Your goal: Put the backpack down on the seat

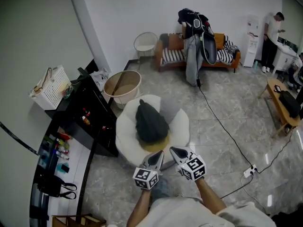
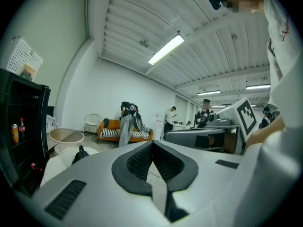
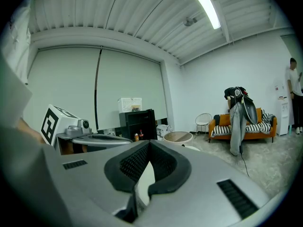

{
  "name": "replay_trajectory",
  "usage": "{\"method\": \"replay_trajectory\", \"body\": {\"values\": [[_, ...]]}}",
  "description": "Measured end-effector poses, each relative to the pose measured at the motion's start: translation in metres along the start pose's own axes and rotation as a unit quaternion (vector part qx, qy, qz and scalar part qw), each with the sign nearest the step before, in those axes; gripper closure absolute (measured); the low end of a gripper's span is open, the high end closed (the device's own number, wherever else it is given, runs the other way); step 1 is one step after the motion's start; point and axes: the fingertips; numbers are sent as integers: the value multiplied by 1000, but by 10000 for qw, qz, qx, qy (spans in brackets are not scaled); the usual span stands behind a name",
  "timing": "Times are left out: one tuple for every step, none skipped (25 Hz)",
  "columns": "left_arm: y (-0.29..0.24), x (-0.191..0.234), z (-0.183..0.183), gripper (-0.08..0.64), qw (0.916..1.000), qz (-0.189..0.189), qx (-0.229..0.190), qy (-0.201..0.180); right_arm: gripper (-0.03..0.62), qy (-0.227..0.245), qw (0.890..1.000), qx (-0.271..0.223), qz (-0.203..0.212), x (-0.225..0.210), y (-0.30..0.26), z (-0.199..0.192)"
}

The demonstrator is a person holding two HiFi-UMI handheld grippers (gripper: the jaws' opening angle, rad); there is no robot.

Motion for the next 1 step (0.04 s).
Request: {"method": "replay_trajectory", "body": {"values": [[3, 0, 0, 529, 10000, 0, -5, -3, 565, 11, 10000, 2, 4, 3, 0, 0]]}}
Point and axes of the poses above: the fingertips, and each gripper's own axes: y backward along the fingers, x to its left, z out of its top, and after that the axes turned 5 degrees about z, right-handed
